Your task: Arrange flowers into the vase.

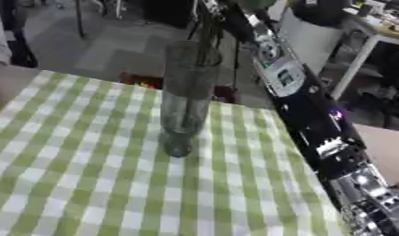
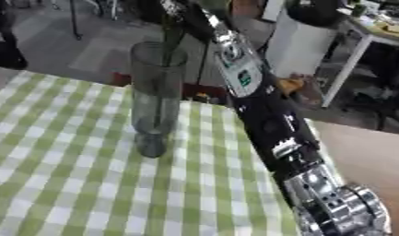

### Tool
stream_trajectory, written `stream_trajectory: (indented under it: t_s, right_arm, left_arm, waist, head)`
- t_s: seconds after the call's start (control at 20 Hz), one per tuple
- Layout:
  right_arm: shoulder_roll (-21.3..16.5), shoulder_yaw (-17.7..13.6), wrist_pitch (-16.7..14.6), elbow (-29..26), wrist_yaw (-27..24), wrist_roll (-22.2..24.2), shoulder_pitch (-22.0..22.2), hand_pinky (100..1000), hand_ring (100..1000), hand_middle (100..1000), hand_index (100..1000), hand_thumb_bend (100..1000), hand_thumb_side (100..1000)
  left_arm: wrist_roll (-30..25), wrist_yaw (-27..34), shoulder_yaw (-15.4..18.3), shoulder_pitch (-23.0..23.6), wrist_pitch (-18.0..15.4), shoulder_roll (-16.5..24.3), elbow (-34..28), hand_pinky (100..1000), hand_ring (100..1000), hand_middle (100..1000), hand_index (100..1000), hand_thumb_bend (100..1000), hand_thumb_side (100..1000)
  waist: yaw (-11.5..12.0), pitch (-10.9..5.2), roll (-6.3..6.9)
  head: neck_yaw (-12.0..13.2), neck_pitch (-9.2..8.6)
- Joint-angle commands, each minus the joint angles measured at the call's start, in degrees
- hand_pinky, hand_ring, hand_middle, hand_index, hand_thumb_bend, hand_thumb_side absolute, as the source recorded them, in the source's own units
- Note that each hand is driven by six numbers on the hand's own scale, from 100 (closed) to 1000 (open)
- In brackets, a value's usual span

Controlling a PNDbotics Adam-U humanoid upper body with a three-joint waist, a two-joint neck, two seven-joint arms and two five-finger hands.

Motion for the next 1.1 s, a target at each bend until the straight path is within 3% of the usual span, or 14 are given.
stream_trajectory:
  t_s: [0.05,0.5,0.85,1.1]
  right_arm:
    - [-2.42,-0.12,0.14,-1.68,0.66,2.06,-0.71,631,739,508,473,297,1000]
    - [-3.04,-0.12,0.22,-2.03,2.51,7.77,-0.72,662,776,556,518,352,1000]
    - [-3.29,-0.68,0.61,-1.62,3.73,14.30,-1.00,711,831,629,636,515,1000]
    - [-3.69,-1.24,0.08,-1.68,4.30,17.13,-0.89,733,858,666,702,526,1000]
  left_arm:
    - [0.05,0.01,0.37,-0.13,0.19,0.40,-0.81,495,835,936,938,100,851]
    - [0.16,-0.05,0.49,0.05,0.33,0.38,-0.81,495,835,936,938,100,849]
    - [0.28,-0.15,0.56,0.21,0.50,0.35,-0.81,494,834,936,938,100,850]
    - [0.33,-0.17,0.58,0.28,0.60,0.27,-0.81,495,834,936,938,100,850]
  waist:
    - [-0.13,-1.67,0.92]
    - [-0.37,-1.94,1.12]
    - [-0.59,-2.29,1.11]
    - [-0.78,-2.48,1.08]
  head:
    - [0.21,-0.03]
    - [0.34,0.18]
    - [0.54,0.34]
    - [0.67,0.37]
